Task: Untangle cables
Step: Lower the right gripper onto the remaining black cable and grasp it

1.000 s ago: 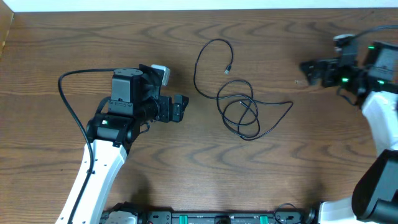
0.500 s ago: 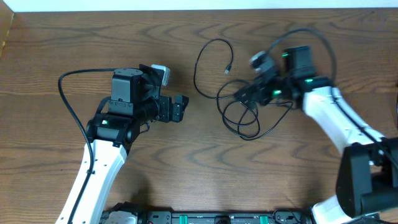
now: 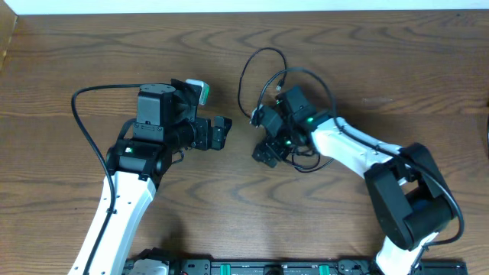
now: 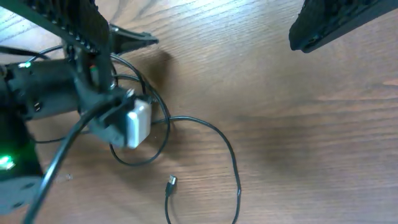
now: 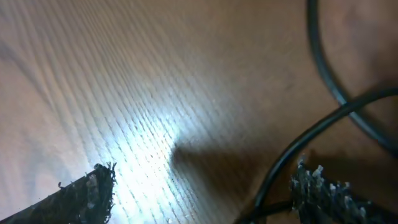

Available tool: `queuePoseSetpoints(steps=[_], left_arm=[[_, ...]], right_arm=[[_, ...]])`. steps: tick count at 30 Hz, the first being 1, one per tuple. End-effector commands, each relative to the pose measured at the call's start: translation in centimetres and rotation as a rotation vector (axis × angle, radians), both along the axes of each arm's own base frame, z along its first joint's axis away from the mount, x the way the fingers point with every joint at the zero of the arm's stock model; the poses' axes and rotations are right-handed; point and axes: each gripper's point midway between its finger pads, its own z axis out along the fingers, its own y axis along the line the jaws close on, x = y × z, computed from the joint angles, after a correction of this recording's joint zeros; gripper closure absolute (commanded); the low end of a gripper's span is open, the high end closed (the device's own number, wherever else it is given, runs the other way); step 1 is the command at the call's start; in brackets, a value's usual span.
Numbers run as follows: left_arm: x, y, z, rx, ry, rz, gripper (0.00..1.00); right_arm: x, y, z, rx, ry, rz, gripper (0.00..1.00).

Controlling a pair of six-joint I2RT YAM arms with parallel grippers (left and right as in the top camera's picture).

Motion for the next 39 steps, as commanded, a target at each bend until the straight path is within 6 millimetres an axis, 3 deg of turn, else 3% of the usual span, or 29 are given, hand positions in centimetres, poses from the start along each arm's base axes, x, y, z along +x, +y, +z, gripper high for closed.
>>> queuePoseSetpoints(steps=[1,10,16,19,27,39], left_arm=[[-0.1,-0.1,-0.2,-0.004,0.006,-0.009,0.03],[-0.1,-0.1,-0.2,-0.004,0.006,-0.009,0.03],[-0.1,-0.1,-0.2,-0.004,0.006,-0.009,0.03],[-0.1,-0.1,-0.2,-0.004,0.006,-0.009,0.02],[-0.1,-0.1,-0.2,-0.004,0.006,-0.009,0.03],[-0.1,-0.1,-0.2,-0.004,0.006,-0.009,0.03]], right_arm=[[-0.1,-0.3,-0.6,-0.04,-0.012,-0.005,0.13],[0.8,-0.8,-0.3,-0.068,-0.05,-0.028,0.15],[1.7,-0.5,4.6,-0.013,-0.157,-0.038,0.13],[2.1,-2.0,6.2,-0.072,-0.213,-0.081,0.11],[-0.3,-4.1,4.2,-0.181,-0.101,-0.078,0.12],[-1.8,-4.2,1.8,-0.208,-0.028,-0.054,0.13]])
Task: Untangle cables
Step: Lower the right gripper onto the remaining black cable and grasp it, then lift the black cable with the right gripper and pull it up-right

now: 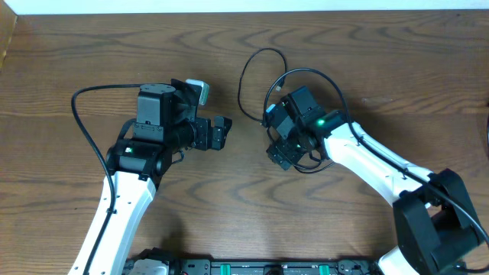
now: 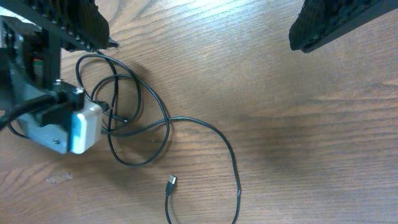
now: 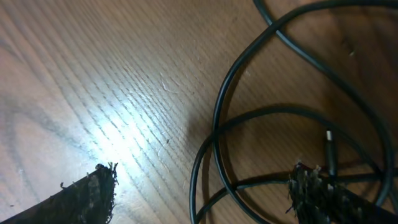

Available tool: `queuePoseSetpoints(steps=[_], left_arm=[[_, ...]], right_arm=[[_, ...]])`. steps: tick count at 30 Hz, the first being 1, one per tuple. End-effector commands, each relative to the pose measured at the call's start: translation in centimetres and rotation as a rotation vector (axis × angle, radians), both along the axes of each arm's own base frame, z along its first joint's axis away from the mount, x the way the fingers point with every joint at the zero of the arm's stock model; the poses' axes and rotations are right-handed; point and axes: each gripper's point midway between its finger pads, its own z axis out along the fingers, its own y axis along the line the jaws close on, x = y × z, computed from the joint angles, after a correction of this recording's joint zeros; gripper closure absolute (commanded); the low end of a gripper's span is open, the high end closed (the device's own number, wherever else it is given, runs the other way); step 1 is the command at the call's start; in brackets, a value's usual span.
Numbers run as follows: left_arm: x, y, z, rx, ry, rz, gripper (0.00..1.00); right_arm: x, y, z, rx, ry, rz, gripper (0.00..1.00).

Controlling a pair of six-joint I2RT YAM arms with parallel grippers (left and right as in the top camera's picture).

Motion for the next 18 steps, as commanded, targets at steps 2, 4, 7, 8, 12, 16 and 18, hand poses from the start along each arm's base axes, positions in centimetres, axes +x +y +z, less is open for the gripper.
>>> queuePoseSetpoints(steps=[2,4,7,8,12,16,18], left_arm=[[-0.1,-0.1,-0.2,-0.004,0.006,-0.009,0.02],[-0.1,-0.1,-0.2,-0.004,0.006,-0.009,0.03],[-0.1,-0.1,-0.2,-0.004,0.006,-0.009,0.02],[-0.1,-0.1,-0.2,-0.004,0.006,-0.009,0.03],[-0.1,-0.1,-0.2,-0.004,0.006,-0.009,0.03],[-0.1,-0.1,-0.2,-0.004,0.006,-0.009,0.03],[-0.1,-0.1,-0.2,-0.004,0.006,-0.009,0.03]], right_arm=[[-0.8,0.6,-1.8,0.009,0.052,0.022,0.14],[-0.9,0.9,-2.3,0.02,0.063,0.027,0.15],[-0.7,1.1,-2.7,0.022,0.065,0.028,0.15],[-0.7,1.1,-3.1,0.018,0.071,0.028,0.16],[-1.0,0.9,-4.4,0.001,0.099,0.027,0.16],[-1.3,0.7,-5.8,-0.019,0.132,0.026,0.17],[-1.5,0.6,-6.4,-0.028,0.146,0.025,0.2]])
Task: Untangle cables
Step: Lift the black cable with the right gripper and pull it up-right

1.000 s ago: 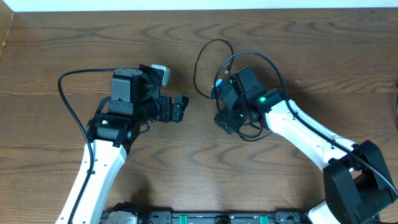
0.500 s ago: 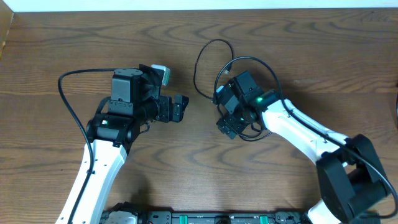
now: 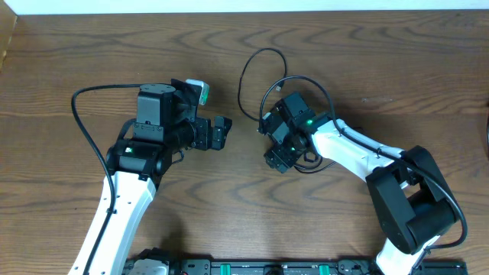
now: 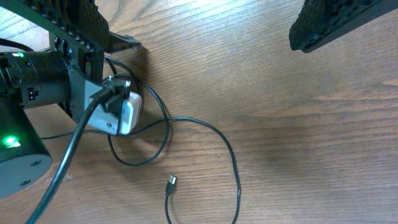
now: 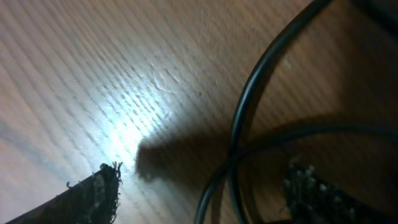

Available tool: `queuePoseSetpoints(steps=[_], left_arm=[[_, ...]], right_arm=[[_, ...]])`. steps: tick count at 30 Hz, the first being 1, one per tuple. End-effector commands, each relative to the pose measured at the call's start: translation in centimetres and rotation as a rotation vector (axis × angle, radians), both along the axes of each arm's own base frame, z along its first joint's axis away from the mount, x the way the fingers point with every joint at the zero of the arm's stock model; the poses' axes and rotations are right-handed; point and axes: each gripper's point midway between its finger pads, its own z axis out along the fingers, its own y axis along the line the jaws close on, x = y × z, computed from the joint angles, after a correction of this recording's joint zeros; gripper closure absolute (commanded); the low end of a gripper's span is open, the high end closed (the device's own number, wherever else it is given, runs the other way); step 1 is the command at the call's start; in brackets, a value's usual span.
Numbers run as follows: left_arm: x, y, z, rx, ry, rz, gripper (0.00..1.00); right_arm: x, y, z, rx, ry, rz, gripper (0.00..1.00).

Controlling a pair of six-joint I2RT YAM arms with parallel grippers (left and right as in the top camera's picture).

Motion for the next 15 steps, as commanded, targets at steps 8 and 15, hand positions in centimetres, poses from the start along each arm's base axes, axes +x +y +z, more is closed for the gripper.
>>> queuePoseSetpoints(steps=[8,15], left_arm=[[-0.1,-0.1,-0.2,-0.004,0.006,-0.009,0.02],[-0.1,-0.1,-0.2,-0.004,0.006,-0.009,0.03]], right_arm=[[-1.4,-0.3,-3.2,-0.035,0.082,0.01,0.26],[-1.1,-0.1,-3.4,-0.03,0.073,0.01,0.45]])
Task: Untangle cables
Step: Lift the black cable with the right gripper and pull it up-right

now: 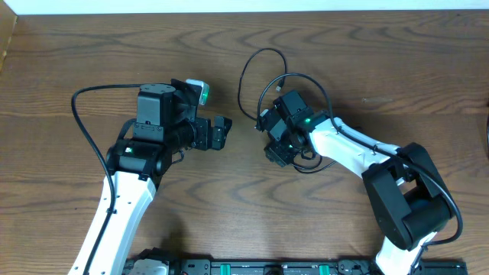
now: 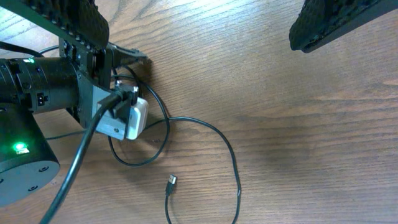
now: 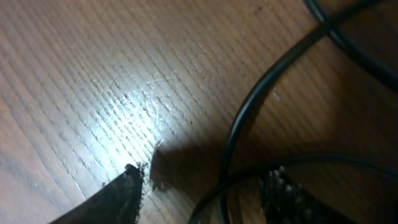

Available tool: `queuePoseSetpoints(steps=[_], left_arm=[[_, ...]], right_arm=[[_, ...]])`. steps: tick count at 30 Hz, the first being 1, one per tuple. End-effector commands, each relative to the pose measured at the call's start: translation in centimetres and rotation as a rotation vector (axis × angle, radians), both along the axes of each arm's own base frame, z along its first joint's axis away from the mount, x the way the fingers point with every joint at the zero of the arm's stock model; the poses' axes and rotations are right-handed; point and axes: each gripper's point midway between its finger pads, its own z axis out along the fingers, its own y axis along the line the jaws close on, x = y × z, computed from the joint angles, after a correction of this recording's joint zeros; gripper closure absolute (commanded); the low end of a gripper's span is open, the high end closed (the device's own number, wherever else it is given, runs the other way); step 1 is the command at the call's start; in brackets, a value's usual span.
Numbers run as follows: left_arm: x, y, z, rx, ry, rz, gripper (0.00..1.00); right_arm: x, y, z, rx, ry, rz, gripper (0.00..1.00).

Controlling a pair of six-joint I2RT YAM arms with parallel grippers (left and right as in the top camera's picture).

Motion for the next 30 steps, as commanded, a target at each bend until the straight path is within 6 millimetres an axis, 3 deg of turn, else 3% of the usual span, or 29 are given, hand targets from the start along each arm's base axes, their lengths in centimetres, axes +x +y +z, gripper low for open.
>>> queuePoseSetpoints(steps=[1,5,11,14,23,30], left_arm=[[-0.1,-0.1,-0.2,-0.004,0.006,-0.009,0.03],[-0.1,-0.1,-0.2,-0.004,0.006,-0.009,0.03],[-0.1,-0.1,-0.2,-0.004,0.006,-0.009,0.03],[-0.1,-0.1,-0.2,-0.004,0.006,-0.009,0.03],[-0.1,-0.1,-0.2,-0.004,0.006,-0.009,0.03],[-0.1,-0.1,-0.2,-0.004,0.006,-0.009,0.03]], right_arm=[[-2.0,-0.8,-3.1,-0.043,0.095,0.001,0.47],[-1.8,-0.9,-3.1,-0.05,0.084,-0.002,0.59],[-1.1,-1.4,-3.3,-0.083,0.053,-0.021,0.9],[-0.2,-2.2,-3.4,-0.127,0.018,-0.072,0.98],[1.9,-2.5,-3.1,-0.138,-0.059,-0.162,0.99],[4.9,-5.1,-2.6,-0.207,-0.167,-0.319,0.99]])
